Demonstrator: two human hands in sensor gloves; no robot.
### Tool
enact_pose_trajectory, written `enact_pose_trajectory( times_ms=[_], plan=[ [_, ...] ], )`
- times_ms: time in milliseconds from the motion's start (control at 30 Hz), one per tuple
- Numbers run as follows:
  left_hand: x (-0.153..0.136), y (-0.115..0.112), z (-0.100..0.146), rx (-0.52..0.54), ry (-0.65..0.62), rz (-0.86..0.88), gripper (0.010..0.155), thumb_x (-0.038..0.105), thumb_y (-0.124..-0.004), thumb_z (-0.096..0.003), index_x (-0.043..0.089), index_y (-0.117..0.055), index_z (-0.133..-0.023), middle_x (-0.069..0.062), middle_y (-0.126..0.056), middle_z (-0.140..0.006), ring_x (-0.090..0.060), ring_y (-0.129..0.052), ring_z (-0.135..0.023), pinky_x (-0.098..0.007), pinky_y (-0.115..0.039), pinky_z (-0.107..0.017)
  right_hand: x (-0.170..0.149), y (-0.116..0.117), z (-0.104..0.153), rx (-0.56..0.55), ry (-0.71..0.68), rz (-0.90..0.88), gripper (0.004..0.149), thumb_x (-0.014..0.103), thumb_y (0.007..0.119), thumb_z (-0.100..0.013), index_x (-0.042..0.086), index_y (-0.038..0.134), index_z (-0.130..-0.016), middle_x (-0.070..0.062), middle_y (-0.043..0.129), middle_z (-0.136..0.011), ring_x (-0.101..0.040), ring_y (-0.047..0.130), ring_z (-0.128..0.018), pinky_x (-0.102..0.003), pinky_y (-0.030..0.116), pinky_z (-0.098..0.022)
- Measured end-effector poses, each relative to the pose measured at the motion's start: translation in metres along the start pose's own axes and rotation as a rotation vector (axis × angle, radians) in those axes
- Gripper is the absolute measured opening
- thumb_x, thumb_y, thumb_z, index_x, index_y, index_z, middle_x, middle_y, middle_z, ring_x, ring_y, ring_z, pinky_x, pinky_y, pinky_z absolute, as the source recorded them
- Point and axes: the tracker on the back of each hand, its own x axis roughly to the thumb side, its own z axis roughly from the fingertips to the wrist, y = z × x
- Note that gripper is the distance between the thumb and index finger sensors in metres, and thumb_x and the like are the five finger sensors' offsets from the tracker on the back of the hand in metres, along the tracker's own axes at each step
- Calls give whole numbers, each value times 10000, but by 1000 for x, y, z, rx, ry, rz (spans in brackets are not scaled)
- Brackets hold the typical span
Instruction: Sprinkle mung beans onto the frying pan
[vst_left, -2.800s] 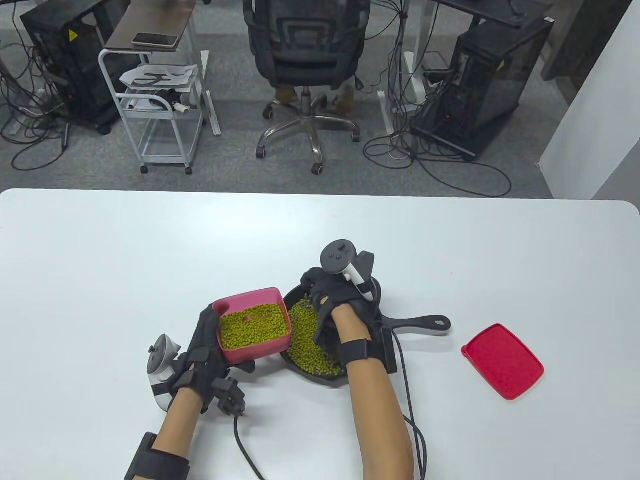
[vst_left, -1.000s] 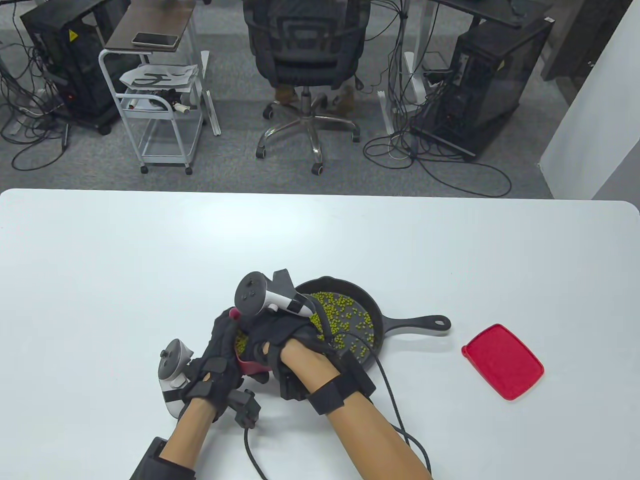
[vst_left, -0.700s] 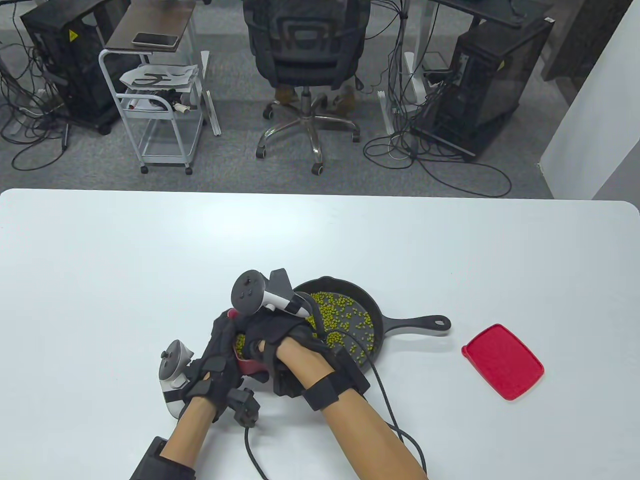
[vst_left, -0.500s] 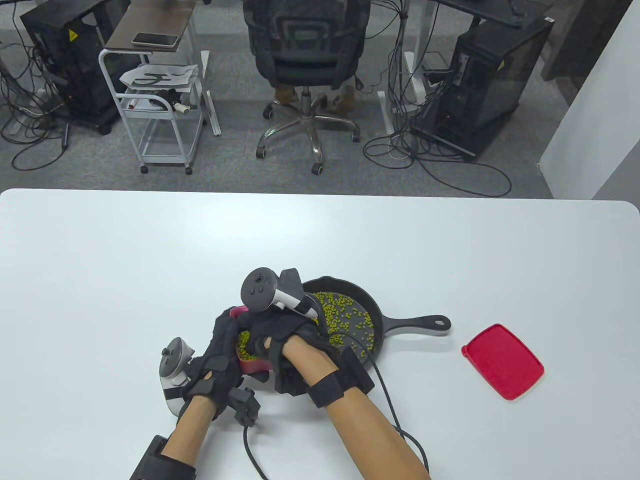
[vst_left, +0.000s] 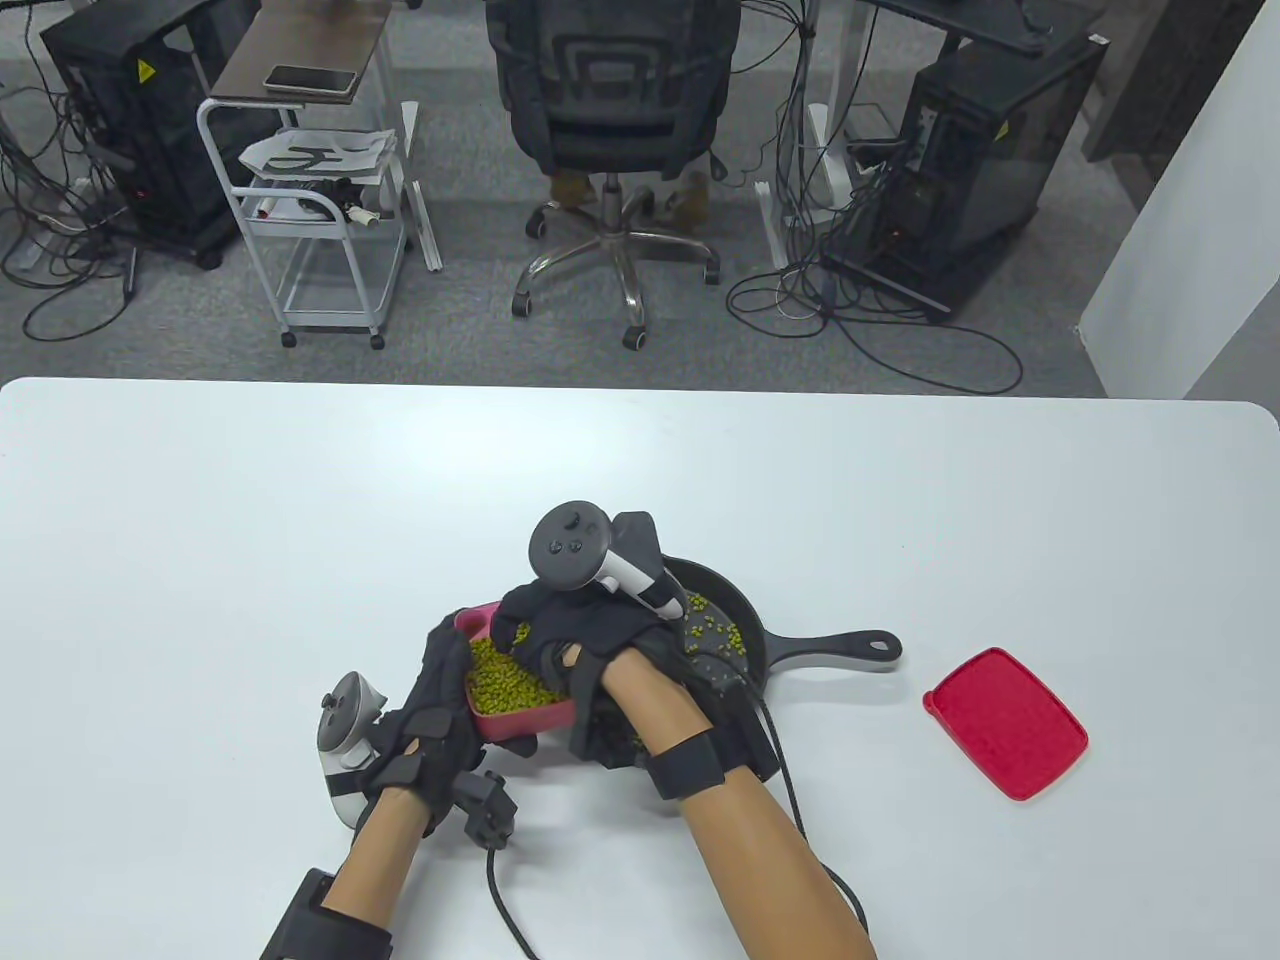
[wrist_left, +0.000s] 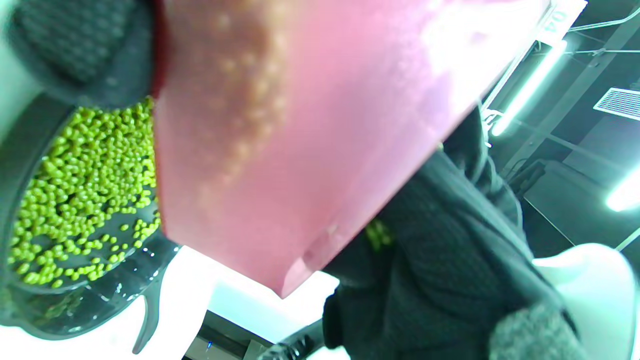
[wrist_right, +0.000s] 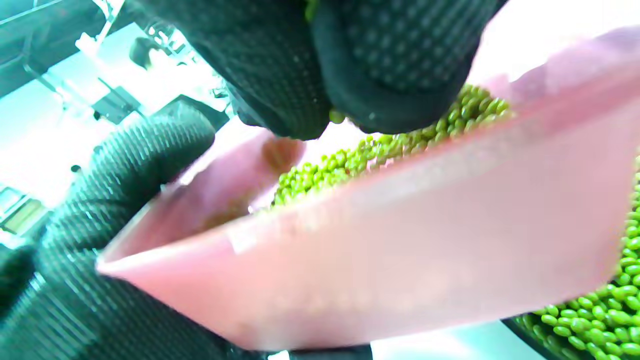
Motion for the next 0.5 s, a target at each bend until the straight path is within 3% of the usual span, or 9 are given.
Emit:
enact_pose_trajectory(
  times_ms=[267, 500],
  plan=[
    [1, 8, -1, 26, 8, 10, 793, 723, -515, -546, 277, -206, -1125, -231, -428, -1117, -432, -892, -695, -465, -918, -328, -39, -46, 11, -139, 66, -130, 389, 132, 942, -472, 208, 853, -843, -145, 846, -909, -421, 941, -551, -267, 940, -248],
    [1, 14, -4, 44, 13, 28, 793, 724, -512, -546, 279, -202, -1125, -232, -423, -1119, -430, -892, -697, -464, -917, -333, -93, -43, -2, -179, 224, -91, 388, 134, 930, -478, 215, 842, -847, -145, 831, -916, -420, 932, -574, -273, 940, -269]
  ],
)
